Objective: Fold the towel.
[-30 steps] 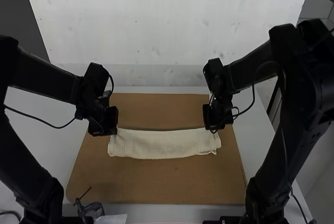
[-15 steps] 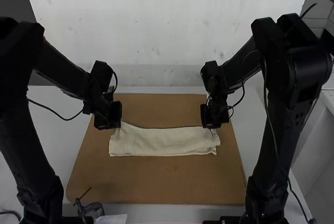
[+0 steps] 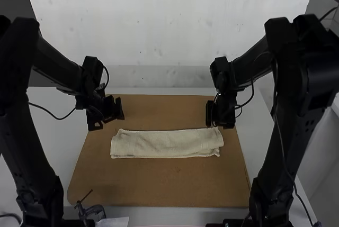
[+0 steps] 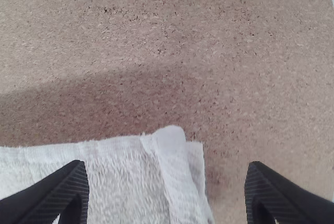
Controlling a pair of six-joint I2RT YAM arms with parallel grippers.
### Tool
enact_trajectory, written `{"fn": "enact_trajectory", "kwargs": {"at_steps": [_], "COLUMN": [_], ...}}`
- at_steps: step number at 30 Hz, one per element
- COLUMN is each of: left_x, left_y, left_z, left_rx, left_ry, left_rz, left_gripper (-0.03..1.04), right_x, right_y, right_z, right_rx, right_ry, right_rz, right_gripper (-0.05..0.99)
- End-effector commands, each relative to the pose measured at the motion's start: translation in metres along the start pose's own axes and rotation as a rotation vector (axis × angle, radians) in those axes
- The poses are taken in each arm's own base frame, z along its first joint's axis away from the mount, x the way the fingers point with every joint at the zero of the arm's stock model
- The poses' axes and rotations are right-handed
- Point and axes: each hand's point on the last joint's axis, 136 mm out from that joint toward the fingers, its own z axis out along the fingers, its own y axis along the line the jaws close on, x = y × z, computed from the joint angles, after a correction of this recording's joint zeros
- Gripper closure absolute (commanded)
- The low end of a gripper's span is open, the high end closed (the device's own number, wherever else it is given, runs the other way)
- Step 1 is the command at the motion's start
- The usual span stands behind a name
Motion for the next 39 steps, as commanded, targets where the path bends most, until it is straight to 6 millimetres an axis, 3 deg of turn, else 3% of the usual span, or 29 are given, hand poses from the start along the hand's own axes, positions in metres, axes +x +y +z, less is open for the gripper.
{"fn": "enact_trajectory", "kwargs": {"at_steps": [1,8,12,14,18,20,23,25,32,39], "left_x": [-0.026,-0.034,-0.034,-0.033,-0.031,-0.032,-0.033,-0.034,-0.031,-0.033], "left_y": [-0.013,-0.014,-0.014,-0.013,-0.013,-0.013,-0.014,-0.015,-0.014,-0.011], "left_z": [-0.03,-0.049,-0.051,-0.05,-0.051,-0.053,-0.055,-0.057,-0.057,-0.067], "left_rx": [0.062,0.075,0.077,0.075,0.075,0.077,0.08,0.082,0.078,0.076], "left_ry": [-0.098,-0.157,-0.162,-0.16,-0.16,-0.166,-0.174,-0.18,-0.172,-0.194], "left_rz": [0.0,0.007,0.011,0.016,0.016,0.017,0.018,0.021,0.027,0.025], "left_gripper": [0.02,0.02,0.02,0.02,0.02,0.02,0.02,0.02,0.02,0.02], "right_x": [-0.002,0.024,0.033,0.038,0.048,0.05,0.056,0.057,0.05,0.034], "right_y": [0.005,-0.005,-0.01,-0.012,-0.01,-0.009,-0.008,-0.008,-0.017,-0.062], "right_z": [-0.013,0.005,0.025,0.033,0.043,0.046,0.051,0.052,0.044,0.023], "right_rx": [-0.082,-0.081,-0.066,-0.058,-0.054,-0.05,-0.042,-0.036,-0.035,-0.024], "right_ry": [0.016,0.126,0.166,0.188,0.228,0.24,0.261,0.267,0.26,0.215], "right_rz": [0.1,0.171,0.185,0.185,0.187,0.191,0.195,0.196,0.226,0.281], "right_gripper": [0.31,0.31,0.31,0.23,0.23,0.37,0.75,0.92,0.92,0.92]}}
